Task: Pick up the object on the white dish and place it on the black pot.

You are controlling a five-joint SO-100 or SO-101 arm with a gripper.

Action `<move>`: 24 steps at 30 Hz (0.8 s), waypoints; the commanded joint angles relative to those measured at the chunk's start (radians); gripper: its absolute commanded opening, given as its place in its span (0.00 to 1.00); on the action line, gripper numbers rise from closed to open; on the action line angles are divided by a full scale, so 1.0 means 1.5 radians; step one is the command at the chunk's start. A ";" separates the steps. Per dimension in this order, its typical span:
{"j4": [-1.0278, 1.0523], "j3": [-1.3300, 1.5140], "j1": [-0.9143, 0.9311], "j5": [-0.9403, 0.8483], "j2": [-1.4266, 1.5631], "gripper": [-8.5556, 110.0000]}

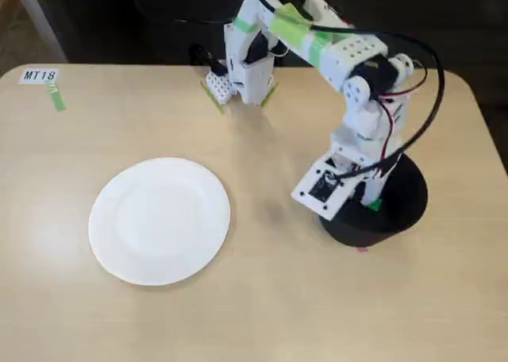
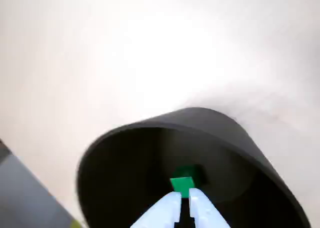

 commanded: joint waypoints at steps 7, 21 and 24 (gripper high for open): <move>0.127 0.015 0.152 0.110 0.319 0.07; -0.010 0.641 0.308 0.103 0.922 0.07; -0.022 0.733 0.303 0.103 1.001 0.07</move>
